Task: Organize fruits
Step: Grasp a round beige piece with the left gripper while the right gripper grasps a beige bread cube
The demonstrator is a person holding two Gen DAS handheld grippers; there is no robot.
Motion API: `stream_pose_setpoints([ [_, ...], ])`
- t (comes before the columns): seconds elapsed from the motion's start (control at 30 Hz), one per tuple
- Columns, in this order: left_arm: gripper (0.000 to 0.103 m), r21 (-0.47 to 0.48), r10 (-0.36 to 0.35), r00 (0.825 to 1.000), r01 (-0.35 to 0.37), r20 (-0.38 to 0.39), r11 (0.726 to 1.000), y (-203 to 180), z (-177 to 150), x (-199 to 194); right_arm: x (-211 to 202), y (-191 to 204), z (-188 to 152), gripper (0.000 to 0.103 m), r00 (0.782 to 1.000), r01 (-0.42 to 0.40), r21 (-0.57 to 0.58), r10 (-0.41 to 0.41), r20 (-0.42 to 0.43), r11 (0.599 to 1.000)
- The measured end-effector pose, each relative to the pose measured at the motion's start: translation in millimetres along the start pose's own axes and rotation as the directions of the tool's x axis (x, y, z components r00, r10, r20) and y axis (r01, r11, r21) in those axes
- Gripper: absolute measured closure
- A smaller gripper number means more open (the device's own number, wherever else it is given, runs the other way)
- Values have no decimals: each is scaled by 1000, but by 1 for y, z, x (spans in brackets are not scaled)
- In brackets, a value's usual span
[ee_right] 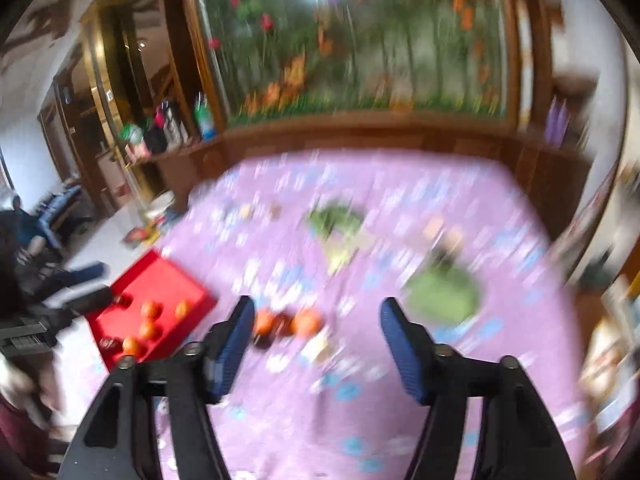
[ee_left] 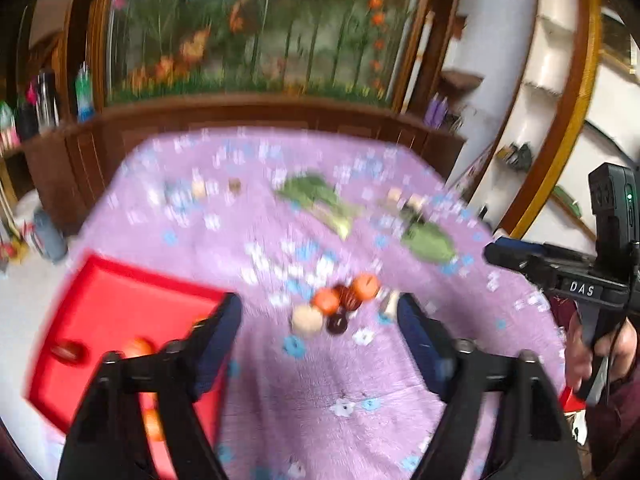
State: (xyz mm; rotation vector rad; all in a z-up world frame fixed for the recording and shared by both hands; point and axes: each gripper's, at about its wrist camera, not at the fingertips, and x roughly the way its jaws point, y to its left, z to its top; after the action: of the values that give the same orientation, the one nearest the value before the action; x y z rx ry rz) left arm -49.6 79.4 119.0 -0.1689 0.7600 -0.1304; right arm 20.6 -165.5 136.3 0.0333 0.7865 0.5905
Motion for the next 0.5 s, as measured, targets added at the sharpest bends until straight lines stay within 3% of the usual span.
stream_pose_setpoints([
  [0.03, 55, -6, 11, 999, -11, -39, 1000, 1, -6, 21, 22, -6, -6, 44, 999, -12, 31, 14, -38, 999],
  [0.07, 59, -14, 9, 998, -10, -67, 1000, 3, -12, 34, 41, -12, -13, 46, 997, -13, 60, 18, -70, 998],
  [0.2, 59, -31, 28, 991, -33, -134, 999, 8, -29, 78, 96, -21, -31, 47, 987, -32, 105, 48, -154, 994],
  [0.5, 59, 4, 39, 983, -39, -177, 999, 4, -35, 120, 128, -18, -48, 47, 978, -31, 94, 49, -202, 995],
])
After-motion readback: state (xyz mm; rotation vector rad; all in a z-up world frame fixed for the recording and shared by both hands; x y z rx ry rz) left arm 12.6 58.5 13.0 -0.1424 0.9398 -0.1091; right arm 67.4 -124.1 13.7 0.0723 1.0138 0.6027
